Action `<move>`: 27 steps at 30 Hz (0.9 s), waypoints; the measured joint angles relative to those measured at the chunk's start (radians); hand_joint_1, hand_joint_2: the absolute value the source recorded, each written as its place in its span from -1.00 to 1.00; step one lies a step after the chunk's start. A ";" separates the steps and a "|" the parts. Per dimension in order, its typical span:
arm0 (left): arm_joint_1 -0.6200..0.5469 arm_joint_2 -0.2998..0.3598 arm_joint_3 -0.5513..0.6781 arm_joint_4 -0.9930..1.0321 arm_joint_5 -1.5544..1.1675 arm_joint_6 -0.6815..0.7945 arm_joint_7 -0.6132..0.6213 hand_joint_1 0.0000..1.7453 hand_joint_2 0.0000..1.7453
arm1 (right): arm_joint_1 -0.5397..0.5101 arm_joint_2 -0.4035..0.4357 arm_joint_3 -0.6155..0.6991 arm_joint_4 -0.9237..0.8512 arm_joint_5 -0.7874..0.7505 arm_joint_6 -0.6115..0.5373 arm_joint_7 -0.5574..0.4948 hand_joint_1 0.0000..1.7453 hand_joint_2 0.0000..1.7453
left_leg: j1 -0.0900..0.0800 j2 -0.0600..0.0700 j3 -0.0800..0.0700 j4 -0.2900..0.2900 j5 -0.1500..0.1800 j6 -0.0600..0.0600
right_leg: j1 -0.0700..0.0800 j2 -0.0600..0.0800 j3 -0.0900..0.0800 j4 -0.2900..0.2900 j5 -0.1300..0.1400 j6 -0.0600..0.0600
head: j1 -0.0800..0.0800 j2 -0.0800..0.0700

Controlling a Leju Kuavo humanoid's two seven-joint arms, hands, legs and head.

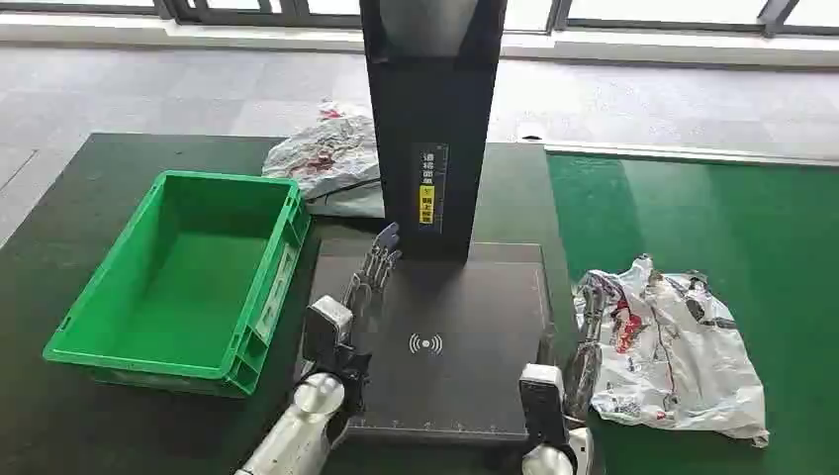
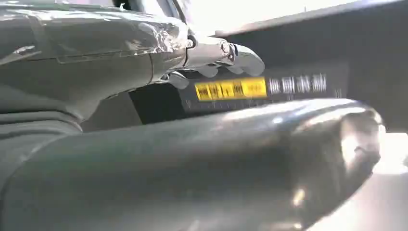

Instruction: Moved the parcel from conveyor to table for the left to box.

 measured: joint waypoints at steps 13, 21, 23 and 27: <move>0.083 0.015 0.114 -0.112 -0.007 0.001 0.000 -1.00 -1.00 | -0.164 0.020 -0.506 0.035 0.716 -0.008 0.102 -1.00 1.00 | -0.002 0.000 -0.001 0.000 0.000 0.001 | -0.002 0.000 -0.001 0.000 0.000 0.001 | -0.001 0.000; 0.103 0.015 0.157 -0.144 -0.010 -0.002 0.000 -1.00 -1.00 | -0.289 0.007 -0.864 0.126 0.749 -0.009 0.084 -1.00 1.00 | -0.002 -0.004 -0.001 0.001 0.001 0.003 | -0.002 -0.005 0.001 0.000 0.000 0.003 | 0.000 0.000; 0.104 0.015 0.162 -0.147 -0.010 -0.002 0.000 -1.00 -1.00 | -0.299 0.007 -0.888 0.133 0.749 -0.009 0.084 -1.00 1.00 | -0.002 -0.005 -0.001 0.001 0.001 0.003 | -0.002 -0.005 0.001 0.000 -0.001 0.003 | 0.000 0.000; 0.106 0.015 0.166 -0.151 -0.010 -0.002 0.000 -1.00 -1.00 | -0.311 0.007 -0.914 0.143 0.754 -0.009 0.082 -1.00 1.00 | -0.002 -0.004 -0.001 0.000 0.001 0.003 | -0.002 -0.005 0.001 0.000 -0.001 0.003 | 0.000 0.000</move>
